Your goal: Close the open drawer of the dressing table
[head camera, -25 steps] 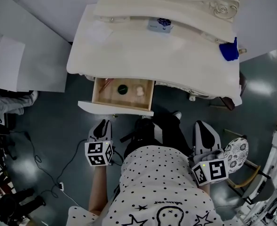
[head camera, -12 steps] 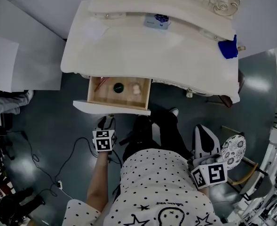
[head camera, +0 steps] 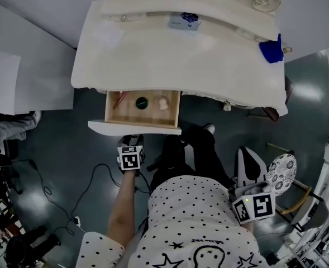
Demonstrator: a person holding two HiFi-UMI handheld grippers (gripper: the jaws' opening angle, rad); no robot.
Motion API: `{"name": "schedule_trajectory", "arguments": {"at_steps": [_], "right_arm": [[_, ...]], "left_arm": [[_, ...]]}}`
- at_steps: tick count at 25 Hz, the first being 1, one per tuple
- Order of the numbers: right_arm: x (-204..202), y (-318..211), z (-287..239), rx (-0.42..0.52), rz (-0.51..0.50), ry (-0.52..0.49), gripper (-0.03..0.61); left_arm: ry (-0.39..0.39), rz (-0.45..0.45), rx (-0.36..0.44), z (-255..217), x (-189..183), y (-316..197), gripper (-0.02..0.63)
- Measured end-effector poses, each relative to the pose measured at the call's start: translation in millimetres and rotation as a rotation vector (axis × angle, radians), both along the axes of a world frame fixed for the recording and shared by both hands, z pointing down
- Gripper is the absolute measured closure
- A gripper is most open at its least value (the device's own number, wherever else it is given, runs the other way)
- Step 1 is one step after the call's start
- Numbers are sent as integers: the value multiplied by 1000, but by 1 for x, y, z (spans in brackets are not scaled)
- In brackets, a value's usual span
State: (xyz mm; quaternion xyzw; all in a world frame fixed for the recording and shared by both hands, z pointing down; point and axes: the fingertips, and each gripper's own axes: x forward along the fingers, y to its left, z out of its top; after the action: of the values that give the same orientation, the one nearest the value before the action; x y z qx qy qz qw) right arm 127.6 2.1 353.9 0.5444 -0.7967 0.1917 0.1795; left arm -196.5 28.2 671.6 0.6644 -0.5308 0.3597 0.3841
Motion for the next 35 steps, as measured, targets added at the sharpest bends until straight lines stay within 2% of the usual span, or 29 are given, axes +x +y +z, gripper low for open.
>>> {"name": "schedule_trajectory", "arguments": {"at_steps": [3, 6, 15, 22, 28, 35], "right_arm": [[2, 3, -2, 1, 4, 0, 569], [1, 3, -3, 8, 5, -2, 569], [-5, 0, -6, 18, 5, -1, 569], [-3, -2, -7, 24, 13, 7, 569], [-4, -3, -7, 29, 13, 10, 569], [-5, -5, -8, 30, 14, 13, 569]], "left_arm": [[-12, -26, -23, 9, -2, 4, 420], [-14, -33, -18, 11, -1, 3, 462], [-25, -7, -5, 9, -2, 3, 463], [-36, -28, -13, 8, -3, 3, 463], [-53, -33, 12, 2, -4, 3, 463], [-37, -19, 12, 1, -4, 2, 463]]}}
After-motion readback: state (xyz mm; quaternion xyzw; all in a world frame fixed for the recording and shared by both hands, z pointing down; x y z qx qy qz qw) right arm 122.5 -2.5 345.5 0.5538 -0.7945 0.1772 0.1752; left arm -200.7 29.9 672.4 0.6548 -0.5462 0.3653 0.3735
